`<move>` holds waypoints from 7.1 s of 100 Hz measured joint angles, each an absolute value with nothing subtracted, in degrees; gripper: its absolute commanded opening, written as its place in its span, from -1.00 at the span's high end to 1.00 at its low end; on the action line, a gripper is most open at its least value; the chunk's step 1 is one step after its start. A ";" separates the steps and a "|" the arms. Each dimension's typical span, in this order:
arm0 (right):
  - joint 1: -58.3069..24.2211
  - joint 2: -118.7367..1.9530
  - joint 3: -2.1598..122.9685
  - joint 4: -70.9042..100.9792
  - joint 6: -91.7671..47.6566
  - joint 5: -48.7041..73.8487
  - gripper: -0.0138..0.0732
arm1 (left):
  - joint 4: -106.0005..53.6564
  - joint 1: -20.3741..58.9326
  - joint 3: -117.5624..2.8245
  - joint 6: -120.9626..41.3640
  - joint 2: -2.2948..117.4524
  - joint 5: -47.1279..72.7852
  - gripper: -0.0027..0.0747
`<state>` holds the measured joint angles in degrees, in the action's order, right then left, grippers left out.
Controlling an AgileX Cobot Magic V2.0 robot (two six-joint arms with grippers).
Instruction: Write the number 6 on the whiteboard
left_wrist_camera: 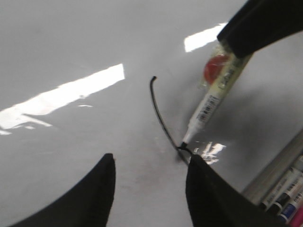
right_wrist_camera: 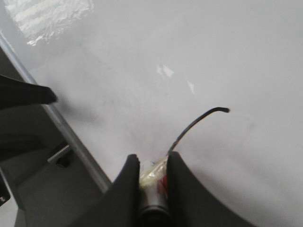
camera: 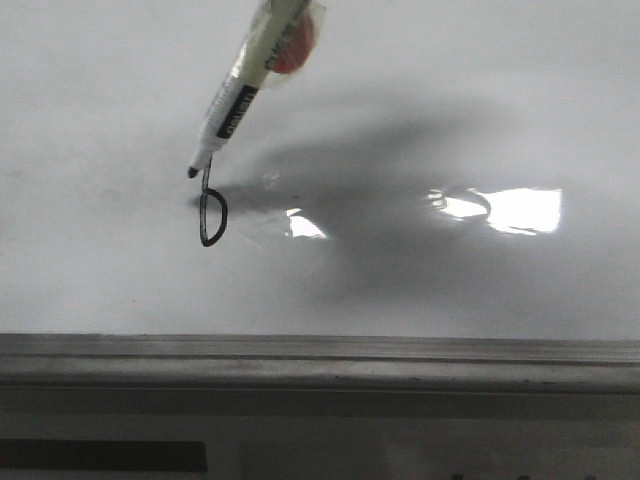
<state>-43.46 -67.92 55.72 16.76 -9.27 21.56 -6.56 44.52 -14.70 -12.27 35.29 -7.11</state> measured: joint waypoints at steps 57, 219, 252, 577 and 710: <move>-48.26 -67.90 55.72 18.73 -9.53 23.17 0.83 | -6.23 52.66 -16.54 -12.27 56.76 -23.48 0.16; -48.14 -67.90 55.72 18.73 -9.64 23.89 -0.06 | -44.34 53.18 -16.82 -3.20 56.76 -17.50 -0.16; -48.14 -67.68 55.72 18.73 -9.64 23.79 0.83 | -40.59 53.18 -16.86 -3.20 53.63 -18.56 -0.14; -48.14 -11.89 5.09 9.01 -9.68 -6.67 0.83 | -2.51 0.43 0.05 2.82 -0.35 18.79 0.98; 8.47 0.61 -0.65 -5.52 4.17 18.77 0.83 | -2.51 0.31 0.00 2.82 -0.35 18.91 0.98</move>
<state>8.47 0.61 -0.65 -5.52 4.17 18.77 -2.51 0.31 0.00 2.82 -0.35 18.91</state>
